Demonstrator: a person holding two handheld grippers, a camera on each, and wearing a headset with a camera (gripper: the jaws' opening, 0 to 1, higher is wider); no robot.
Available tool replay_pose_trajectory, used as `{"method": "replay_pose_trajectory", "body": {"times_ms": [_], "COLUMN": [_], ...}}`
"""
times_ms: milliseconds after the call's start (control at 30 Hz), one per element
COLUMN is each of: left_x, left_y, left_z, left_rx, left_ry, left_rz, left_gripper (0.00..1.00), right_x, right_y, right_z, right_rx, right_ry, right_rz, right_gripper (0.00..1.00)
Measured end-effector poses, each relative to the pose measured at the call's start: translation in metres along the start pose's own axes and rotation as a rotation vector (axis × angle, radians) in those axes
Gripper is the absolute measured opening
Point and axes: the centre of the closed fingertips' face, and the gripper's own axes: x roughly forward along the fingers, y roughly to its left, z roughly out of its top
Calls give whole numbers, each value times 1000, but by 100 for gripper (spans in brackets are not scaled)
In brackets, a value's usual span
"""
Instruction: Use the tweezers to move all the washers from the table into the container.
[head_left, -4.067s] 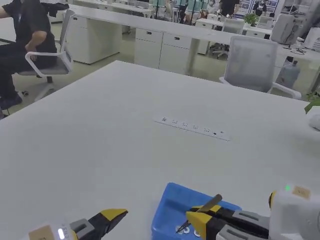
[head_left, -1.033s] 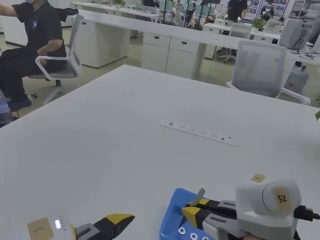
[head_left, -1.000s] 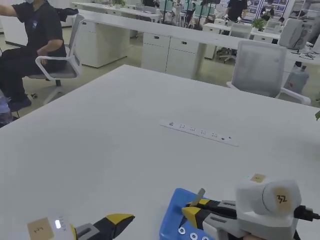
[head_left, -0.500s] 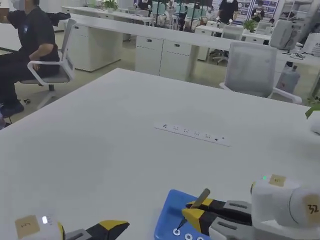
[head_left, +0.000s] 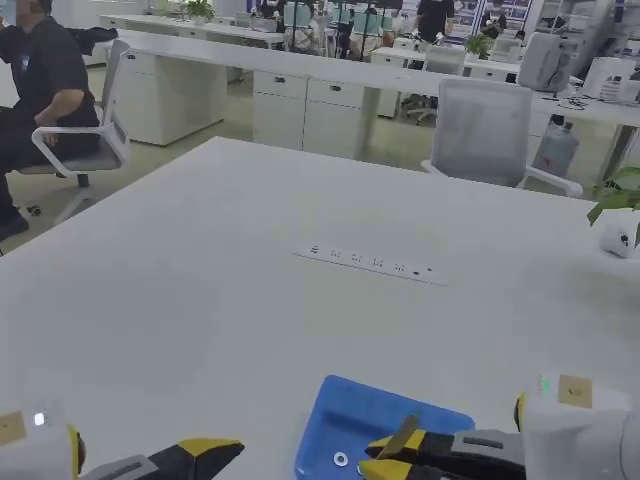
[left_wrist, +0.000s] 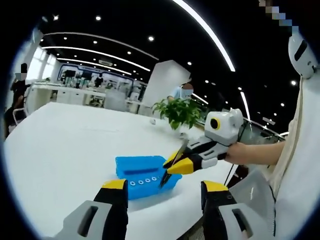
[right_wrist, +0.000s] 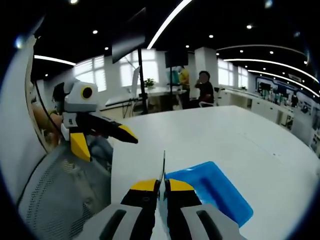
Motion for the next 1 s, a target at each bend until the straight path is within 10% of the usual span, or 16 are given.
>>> {"method": "replay_pose_trajectory", "body": {"times_ms": [533, 1000], "left_x": [26, 44], "left_y": [-41, -82], "left_z": [5, -13], "left_rx": [143, 224], "left_ry": [119, 223], "left_rz": [-245, -439], "left_gripper": [20, 12], "right_x": [-9, -17], "right_y": [31, 68], "right_z": [-30, -64], "right_rx": [-78, -241], "right_ry": [103, 243], "right_rz": [103, 151], "right_gripper": [3, 3]}}
